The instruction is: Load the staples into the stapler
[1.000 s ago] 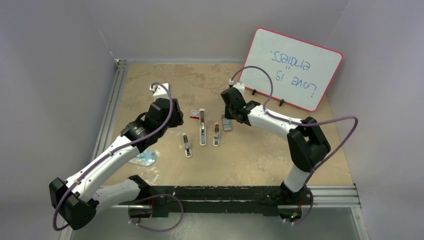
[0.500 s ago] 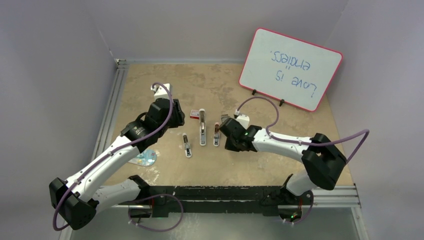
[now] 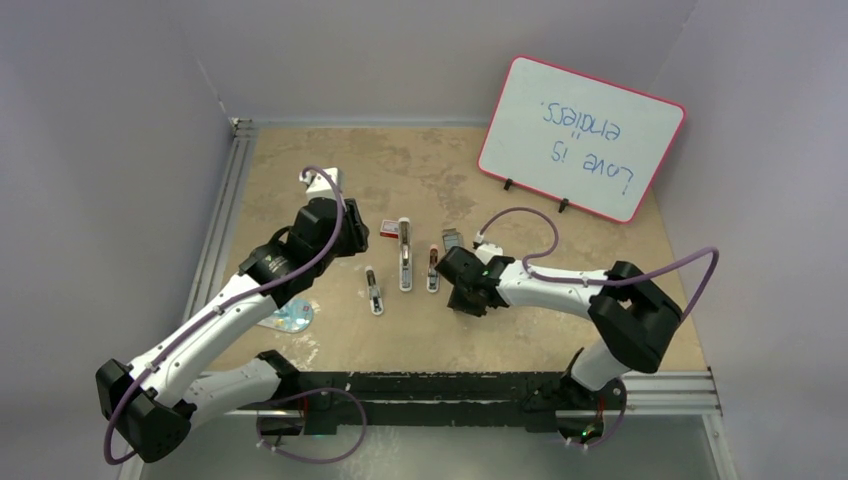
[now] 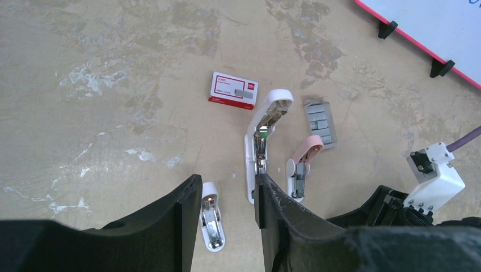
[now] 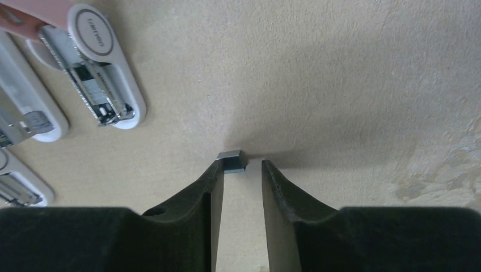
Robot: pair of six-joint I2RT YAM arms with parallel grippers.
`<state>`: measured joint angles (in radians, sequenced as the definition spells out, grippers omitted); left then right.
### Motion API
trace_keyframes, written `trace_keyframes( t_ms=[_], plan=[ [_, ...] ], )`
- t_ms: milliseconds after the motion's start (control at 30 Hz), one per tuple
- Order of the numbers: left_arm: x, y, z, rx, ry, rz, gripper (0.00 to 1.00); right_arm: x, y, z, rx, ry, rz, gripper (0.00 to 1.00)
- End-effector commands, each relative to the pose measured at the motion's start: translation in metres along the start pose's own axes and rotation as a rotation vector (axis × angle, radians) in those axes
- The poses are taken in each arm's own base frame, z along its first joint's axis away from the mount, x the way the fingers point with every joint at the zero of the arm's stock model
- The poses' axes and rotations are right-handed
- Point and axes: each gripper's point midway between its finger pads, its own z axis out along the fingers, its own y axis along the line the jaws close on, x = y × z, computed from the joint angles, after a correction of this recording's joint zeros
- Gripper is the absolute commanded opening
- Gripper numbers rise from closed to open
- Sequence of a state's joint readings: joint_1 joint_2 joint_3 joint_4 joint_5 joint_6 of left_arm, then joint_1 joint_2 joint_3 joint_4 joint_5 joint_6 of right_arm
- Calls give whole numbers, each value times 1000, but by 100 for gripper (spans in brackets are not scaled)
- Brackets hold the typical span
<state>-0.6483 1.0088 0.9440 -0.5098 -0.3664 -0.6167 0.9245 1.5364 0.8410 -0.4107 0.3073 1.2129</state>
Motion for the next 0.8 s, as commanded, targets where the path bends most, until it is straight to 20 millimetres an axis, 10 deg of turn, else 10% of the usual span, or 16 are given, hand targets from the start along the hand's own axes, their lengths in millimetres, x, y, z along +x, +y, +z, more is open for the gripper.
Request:
trace_keyframes(
  t_ms=[0,367,767],
  plan=[
    [-12,-4,-3,23,-48,-26,39,-11,8,-6,19,-29,-11,34],
    [-13,-2,-5,16,-53,-28,39,-38,5,0,62,-96,-45,28],
    [-10,0,-6,12,-46,-25,39,-19,-5,13,67,-16,-175,25]
  ],
)
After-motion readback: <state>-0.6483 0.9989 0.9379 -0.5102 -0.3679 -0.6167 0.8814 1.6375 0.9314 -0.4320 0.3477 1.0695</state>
